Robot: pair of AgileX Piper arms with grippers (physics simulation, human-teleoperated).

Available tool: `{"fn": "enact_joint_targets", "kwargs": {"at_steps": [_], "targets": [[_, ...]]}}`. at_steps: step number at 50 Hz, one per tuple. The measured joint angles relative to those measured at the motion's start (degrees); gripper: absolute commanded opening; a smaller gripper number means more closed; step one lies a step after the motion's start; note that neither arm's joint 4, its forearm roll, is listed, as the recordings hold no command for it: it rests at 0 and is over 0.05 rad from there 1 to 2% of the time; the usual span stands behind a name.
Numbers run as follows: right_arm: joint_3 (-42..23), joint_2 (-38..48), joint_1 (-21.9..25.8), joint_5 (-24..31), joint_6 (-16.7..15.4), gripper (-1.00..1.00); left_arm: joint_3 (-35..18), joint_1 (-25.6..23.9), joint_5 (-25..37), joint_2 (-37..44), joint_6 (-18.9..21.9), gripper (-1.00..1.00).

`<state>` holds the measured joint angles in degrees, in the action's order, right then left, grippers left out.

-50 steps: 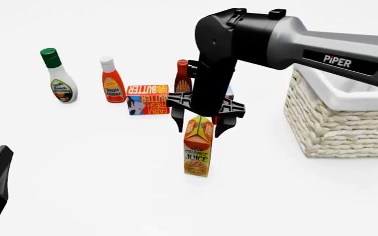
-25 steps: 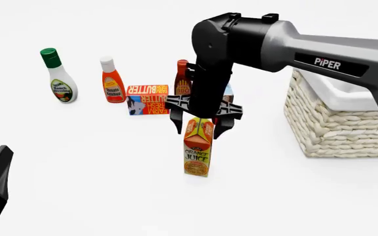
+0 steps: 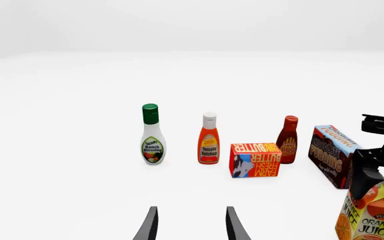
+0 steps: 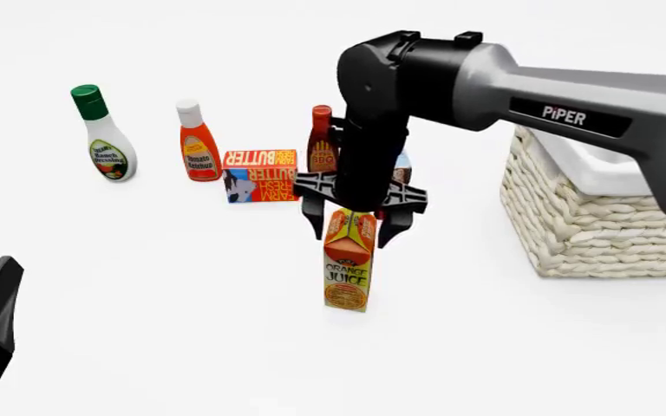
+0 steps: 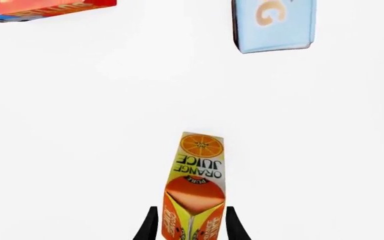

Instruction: Pick the orange juice and place it in the basket.

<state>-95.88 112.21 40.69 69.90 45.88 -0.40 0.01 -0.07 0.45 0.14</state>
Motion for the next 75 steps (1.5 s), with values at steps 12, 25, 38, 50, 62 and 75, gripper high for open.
{"fn": "enact_joint_targets", "kwargs": {"at_steps": [12,25,38,50,62,75], "targets": [[-0.16,0.68,-0.33,0.00,-0.24,1.00,0.00,0.00,0.00,0.00,0.00,1.00],[-0.53,1.42,-0.64,-0.03,-0.49,1.00,0.00,0.00,0.00,0.00,0.00,1.00],[-0.91,2.04,-0.95,-0.12,-0.94,-1.00,0.00,0.00,0.00,0.00,0.00,1.00],[-1.30,2.23,-1.14,-0.20,-1.97,-1.00,0.00,0.01,0.00,0.00,0.00,1.00],[-1.42,2.25,-1.09,-0.11,-2.23,-1.00,0.00,0.00,0.00,0.00,0.00,1.00],[-1.09,0.27,-0.53,0.00,-2.04,-1.00,0.00,0.00,0.00,0.00,0.00,1.00]]}}
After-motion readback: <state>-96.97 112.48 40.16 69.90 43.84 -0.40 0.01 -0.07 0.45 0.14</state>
